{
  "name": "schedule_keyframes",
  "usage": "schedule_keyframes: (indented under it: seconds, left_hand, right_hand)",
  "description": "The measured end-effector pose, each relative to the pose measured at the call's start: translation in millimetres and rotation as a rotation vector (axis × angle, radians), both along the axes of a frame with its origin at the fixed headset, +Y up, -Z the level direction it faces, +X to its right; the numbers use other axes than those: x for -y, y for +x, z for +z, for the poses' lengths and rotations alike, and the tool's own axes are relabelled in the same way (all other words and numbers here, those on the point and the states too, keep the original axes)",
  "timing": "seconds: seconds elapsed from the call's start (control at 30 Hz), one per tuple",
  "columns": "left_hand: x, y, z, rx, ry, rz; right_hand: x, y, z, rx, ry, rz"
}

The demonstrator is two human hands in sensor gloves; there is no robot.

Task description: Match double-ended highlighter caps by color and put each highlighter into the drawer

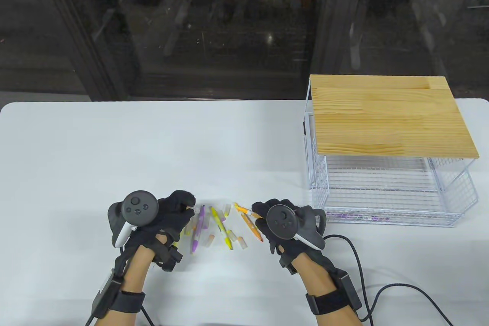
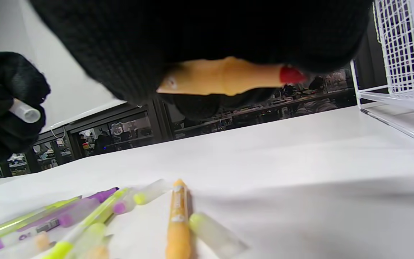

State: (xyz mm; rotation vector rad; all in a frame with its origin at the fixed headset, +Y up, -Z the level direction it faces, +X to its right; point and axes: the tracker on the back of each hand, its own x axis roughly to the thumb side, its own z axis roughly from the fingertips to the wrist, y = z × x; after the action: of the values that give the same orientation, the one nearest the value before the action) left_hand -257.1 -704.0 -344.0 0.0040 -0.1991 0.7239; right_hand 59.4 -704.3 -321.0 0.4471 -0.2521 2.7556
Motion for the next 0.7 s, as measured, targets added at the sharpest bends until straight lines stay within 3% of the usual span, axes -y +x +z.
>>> schedule_keyframes:
  seconds: [0.3, 0.7]
  left_hand:
    - [10, 13, 3, 0.034, -0.080, 0.170]
    - [11, 21, 5, 0.061, -0.086, 0.174]
  right_hand:
    - [-5, -13, 9, -0.082, 0.055, 0.006]
    - [-6, -23, 15, -0.118, 0.083, 0.018]
